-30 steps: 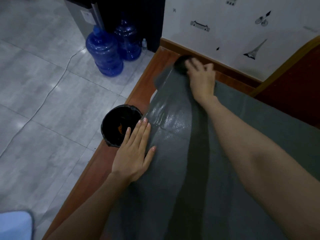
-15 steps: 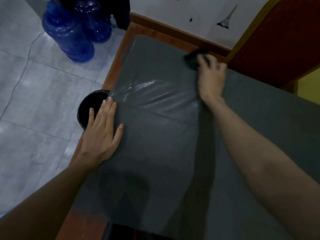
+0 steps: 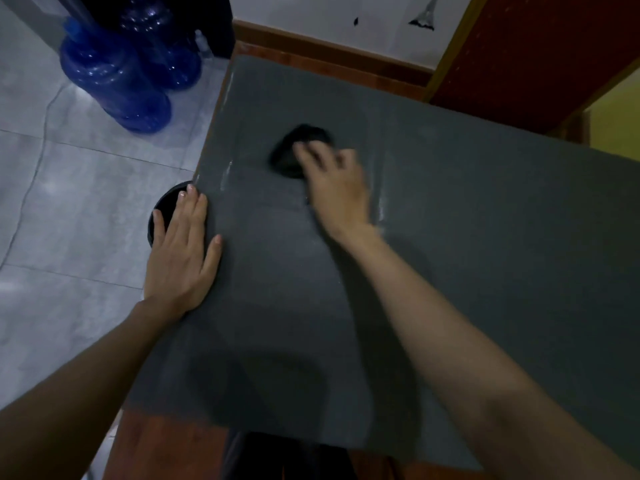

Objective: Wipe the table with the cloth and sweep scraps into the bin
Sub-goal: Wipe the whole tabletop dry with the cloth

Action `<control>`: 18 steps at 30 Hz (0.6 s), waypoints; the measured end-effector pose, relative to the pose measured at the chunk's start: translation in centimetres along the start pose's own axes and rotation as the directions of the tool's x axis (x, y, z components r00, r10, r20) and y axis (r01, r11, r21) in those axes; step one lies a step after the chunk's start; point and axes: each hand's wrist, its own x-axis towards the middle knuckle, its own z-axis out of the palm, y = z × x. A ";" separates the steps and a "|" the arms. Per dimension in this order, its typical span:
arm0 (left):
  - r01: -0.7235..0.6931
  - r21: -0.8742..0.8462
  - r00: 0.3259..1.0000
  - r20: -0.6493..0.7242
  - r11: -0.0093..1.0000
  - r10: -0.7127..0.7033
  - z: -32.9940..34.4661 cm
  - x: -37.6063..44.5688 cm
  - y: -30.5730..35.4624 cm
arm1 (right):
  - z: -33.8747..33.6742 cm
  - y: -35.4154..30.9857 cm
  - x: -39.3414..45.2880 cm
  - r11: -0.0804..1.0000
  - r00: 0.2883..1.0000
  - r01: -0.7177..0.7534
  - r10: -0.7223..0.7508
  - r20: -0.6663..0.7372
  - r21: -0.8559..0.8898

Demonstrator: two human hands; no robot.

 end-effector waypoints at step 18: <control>0.061 -0.106 0.996 -0.064 0.993 -0.068 1.0 -9.2 4.3 | -1.7 -4.0 -8.9 0.999 0.996 0.000 -0.005 0.090 0.054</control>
